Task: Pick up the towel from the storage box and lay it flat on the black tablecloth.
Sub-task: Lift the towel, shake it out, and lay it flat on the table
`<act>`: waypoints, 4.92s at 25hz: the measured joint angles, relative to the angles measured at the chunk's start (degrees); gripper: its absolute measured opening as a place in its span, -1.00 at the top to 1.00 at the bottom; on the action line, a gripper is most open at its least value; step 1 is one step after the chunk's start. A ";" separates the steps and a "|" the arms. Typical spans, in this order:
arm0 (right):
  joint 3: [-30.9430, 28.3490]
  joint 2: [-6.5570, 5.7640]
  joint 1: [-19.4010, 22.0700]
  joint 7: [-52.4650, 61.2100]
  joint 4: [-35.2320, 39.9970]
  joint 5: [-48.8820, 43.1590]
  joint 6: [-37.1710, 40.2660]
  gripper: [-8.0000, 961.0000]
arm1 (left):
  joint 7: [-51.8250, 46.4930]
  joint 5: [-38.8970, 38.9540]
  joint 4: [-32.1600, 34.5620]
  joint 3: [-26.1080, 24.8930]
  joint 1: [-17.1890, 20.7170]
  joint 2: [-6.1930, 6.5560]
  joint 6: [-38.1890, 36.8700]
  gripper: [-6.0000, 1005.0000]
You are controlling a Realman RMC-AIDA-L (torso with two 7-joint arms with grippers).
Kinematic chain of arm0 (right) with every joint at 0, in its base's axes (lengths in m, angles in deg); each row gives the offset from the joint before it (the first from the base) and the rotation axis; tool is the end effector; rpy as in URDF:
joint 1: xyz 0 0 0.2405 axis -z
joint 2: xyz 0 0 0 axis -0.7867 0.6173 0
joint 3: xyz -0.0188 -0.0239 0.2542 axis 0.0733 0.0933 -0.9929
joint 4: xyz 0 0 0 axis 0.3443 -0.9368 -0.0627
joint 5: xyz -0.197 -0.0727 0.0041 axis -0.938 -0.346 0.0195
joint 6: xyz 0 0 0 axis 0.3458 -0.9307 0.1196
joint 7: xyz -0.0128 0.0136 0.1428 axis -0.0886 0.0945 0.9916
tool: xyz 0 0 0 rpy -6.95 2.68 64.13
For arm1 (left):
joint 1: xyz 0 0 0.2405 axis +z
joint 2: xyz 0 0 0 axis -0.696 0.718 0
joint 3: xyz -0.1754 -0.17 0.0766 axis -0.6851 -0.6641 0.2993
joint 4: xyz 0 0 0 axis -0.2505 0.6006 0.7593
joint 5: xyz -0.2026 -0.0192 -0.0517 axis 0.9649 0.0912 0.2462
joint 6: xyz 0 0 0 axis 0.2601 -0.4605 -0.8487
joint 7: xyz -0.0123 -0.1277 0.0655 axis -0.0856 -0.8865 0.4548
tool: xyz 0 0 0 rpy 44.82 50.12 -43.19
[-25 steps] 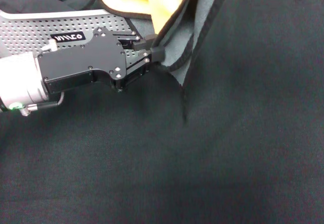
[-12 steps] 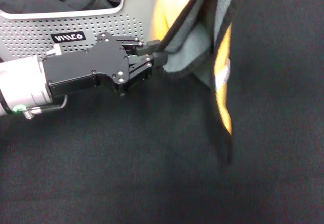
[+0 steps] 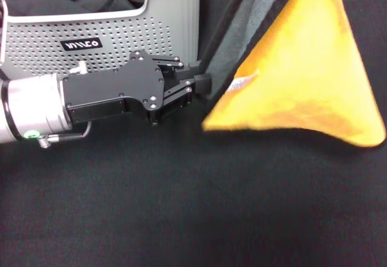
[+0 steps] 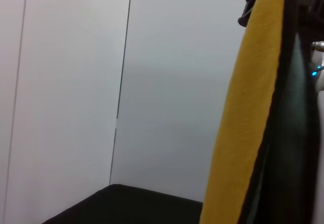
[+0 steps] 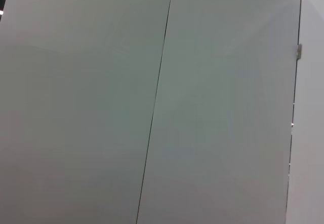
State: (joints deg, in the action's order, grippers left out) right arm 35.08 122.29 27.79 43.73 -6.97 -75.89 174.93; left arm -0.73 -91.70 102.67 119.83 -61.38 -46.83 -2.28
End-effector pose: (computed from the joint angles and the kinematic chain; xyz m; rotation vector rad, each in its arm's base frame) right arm 0.0879 0.3181 0.1027 -2.5540 -0.2321 1.3520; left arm -0.2110 0.2984 0.0069 -2.6912 -0.3309 -1.0549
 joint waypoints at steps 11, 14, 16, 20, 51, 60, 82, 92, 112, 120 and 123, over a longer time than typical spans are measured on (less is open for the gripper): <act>-0.85 0.02 1.02 -0.17 -0.32 0.32 0.96 0.94 | 0.01 0.24 -0.07 -0.32 0.00 -0.04 -0.93 0.61; -0.87 0.02 1.23 -0.18 -0.32 0.38 0.98 0.94 | 0.00 0.25 -0.07 -0.31 -0.02 -0.04 -0.95 0.61; -0.87 0.02 1.57 -0.21 -0.32 0.51 0.99 0.94 | -0.12 0.30 -0.07 -0.44 -0.03 0.04 -0.97 0.61; -1.06 0.02 1.96 -0.33 -0.31 0.99 0.99 0.94 | -0.32 0.36 -0.29 -2.00 0.03 0.16 -2.07 0.61; -3.28 0.11 1.97 -1.67 -2.88 4.20 2.28 0.94 | 0.58 -0.89 -1.60 -3.38 -1.71 0.86 -2.96 0.93; -3.58 -0.10 2.33 -1.70 -6.20 3.35 3.37 0.94 | 0.34 -0.65 -2.53 -6.77 -2.34 1.00 -3.72 0.93; -7.38 -0.10 4.75 -7.54 -16.74 2.20 6.22 0.93 | -8.87 2.64 0.98 -17.51 -9.52 4.36 -10.93 0.93; -6.88 0.40 8.20 -7.39 -18.30 2.72 20.72 0.93 | -11.58 1.80 0.88 -16.96 -8.56 8.47 -24.52 0.93; -1.63 -0.11 2.35 -8.14 -36.58 -8.42 3.33 0.93 | -15.79 -26.45 -4.12 -19.23 -13.48 7.96 -17.76 0.93; -1.36 -0.07 -2.55 -10.71 -38.74 -16.90 -9.82 0.93 | -18.68 -38.01 -8.17 -19.97 -20.24 4.95 -2.67 0.94; -1.45 -0.07 -2.77 -12.02 -39.00 -17.27 -10.84 0.93 | -20.80 -40.08 -8.36 -19.88 -21.12 4.81 0.27 0.94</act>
State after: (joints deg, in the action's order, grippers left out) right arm 33.63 122.21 25.02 31.72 -45.97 -93.16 164.09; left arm -21.53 -131.78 94.32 99.95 -82.50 -42.02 -2.01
